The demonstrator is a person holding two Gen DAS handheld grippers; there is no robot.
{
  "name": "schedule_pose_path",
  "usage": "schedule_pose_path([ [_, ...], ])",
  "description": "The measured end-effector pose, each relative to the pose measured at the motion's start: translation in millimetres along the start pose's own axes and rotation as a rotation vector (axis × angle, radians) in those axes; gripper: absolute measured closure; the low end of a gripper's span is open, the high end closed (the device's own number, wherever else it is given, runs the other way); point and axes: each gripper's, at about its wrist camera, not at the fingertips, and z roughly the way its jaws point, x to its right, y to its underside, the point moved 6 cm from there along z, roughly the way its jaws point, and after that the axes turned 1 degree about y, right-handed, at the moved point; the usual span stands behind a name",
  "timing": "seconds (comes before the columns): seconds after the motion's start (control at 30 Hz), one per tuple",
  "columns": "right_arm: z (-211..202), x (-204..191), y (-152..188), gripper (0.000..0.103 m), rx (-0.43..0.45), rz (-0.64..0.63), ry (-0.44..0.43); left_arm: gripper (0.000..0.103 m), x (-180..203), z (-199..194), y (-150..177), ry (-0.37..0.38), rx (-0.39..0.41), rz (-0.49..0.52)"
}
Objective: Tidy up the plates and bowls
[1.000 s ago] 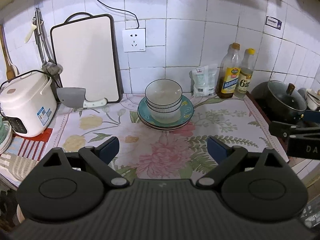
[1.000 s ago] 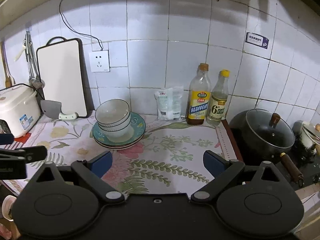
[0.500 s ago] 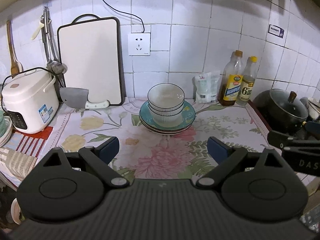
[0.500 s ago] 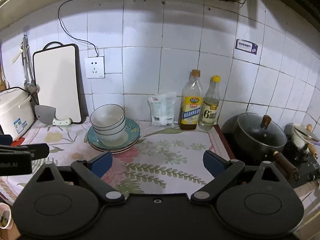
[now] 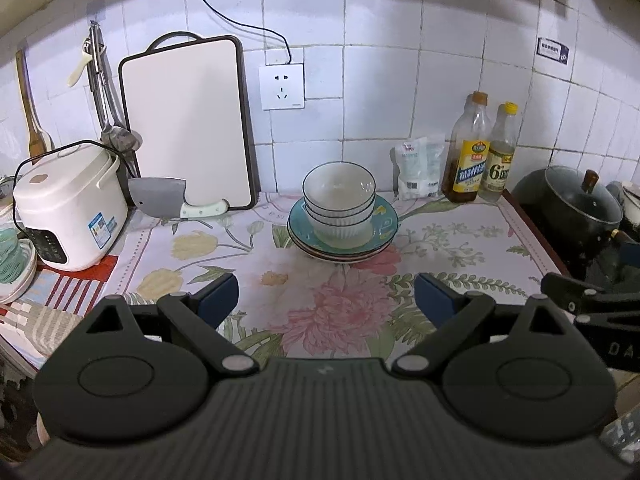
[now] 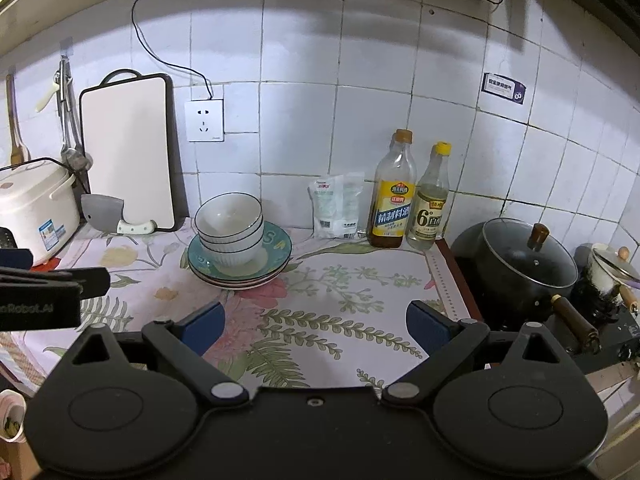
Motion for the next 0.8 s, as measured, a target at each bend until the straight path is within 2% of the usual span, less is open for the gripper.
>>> schedule_pose_path([
  [0.13,-3,2,0,0.004,0.008,0.000,0.002,0.007,1,2,2,-0.012,-0.030,0.004],
  [0.53,-4,10,1,0.004,0.036,0.055,-0.001,0.006,5,5,10,-0.032,-0.025,0.034],
  [0.8,-2,5,4,0.004,0.049,0.021,0.020,0.005,2,10,16,-0.013,-0.031,-0.014],
])
